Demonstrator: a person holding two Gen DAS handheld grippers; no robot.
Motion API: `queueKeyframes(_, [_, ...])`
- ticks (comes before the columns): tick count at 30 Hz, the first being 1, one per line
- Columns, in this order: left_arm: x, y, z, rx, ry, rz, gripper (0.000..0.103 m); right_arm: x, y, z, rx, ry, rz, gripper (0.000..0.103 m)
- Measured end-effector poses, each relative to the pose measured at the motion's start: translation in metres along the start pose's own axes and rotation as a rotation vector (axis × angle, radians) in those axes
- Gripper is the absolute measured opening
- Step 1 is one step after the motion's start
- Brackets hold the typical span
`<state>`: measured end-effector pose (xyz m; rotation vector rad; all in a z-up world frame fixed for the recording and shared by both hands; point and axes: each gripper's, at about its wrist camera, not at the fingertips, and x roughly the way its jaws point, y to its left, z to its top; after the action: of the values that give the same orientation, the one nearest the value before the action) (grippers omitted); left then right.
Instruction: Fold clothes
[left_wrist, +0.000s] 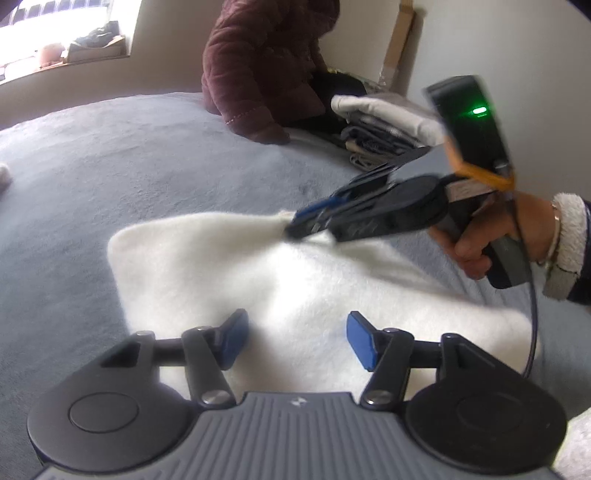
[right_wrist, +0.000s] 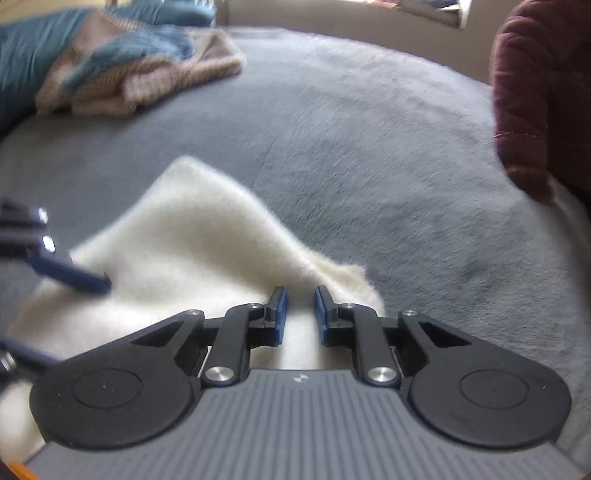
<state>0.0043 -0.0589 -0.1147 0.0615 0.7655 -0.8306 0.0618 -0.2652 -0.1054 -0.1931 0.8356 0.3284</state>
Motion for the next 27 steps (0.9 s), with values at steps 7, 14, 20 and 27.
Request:
queueKeyframes(7, [0.004, 0.008, 0.000, -0.005, -0.023, -0.027, 0.061, -0.043, -0.034, -0.021, 0.294, 0.005, 0.068, 0.019])
queueKeyframes(14, [0.009, 0.001, -0.002, 0.047, -0.045, -0.013, 0.062, -0.029, -0.047, -0.043, 0.501, 0.042, 0.147, 0.026])
queueKeyframes(20, [0.008, -0.004, -0.003, 0.060, -0.051, -0.006, 0.062, -0.030, -0.045, -0.046, 0.512, 0.036, 0.163, 0.027])
queueKeyframes(27, [0.003, -0.015, -0.004, 0.106, -0.081, -0.024, 0.062, -0.038, -0.032, -0.038, 0.429, -0.052, 0.174, 0.011])
